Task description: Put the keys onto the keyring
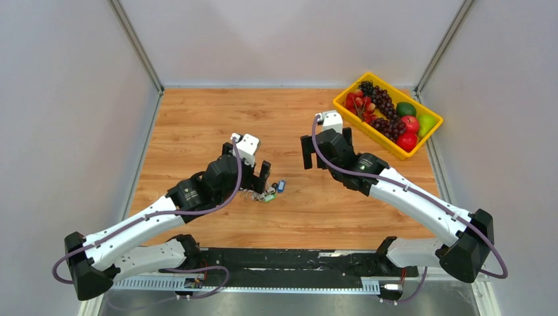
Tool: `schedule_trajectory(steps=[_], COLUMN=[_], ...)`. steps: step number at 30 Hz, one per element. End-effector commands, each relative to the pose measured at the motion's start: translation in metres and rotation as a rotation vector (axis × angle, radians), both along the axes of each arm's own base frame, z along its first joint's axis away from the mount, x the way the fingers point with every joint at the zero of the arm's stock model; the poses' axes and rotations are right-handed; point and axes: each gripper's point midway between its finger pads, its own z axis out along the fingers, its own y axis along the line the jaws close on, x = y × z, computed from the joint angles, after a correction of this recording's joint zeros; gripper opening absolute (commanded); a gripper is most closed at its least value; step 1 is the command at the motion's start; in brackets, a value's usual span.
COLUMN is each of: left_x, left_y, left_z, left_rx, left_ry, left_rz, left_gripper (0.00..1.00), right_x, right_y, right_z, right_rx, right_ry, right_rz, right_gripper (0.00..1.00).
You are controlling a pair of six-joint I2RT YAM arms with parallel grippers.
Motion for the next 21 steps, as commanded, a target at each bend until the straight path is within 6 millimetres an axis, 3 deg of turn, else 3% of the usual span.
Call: schedule_trajectory(steps=[1, 4, 12, 17, 21], left_x=[0.008, 0.015, 0.039, 0.051, 0.056], left_y=[0.006, 0.017, 0.045, 0.061, 0.064], left_z=[0.015, 0.005, -0.056, -0.086, -0.101], left_rx=[-0.082, -0.058, -0.092, -0.11, -0.103], left_ry=[-0.041, -0.014, 0.163, 0.224, 0.243], left_rz=[0.091, 0.19, 0.358, 0.432, 0.456], left_gripper=[1.0, 1.0, 0.99, 0.86, 0.77], right_x=[0.001, -0.002, -0.002, -0.012, -0.004], right_y=[0.028, 0.036, 0.063, 0.076, 0.085], right_z=[0.024, 0.015, -0.022, -0.034, -0.034], right_rx=[0.075, 0.082, 0.094, 0.139, 0.161], right_ry=[-0.04, -0.017, 0.081, 0.126, 0.088], right_rz=[0.137, 0.183, 0.25, 0.314, 0.329], right_gripper=[1.0, 1.0, 0.98, 0.97, 0.96])
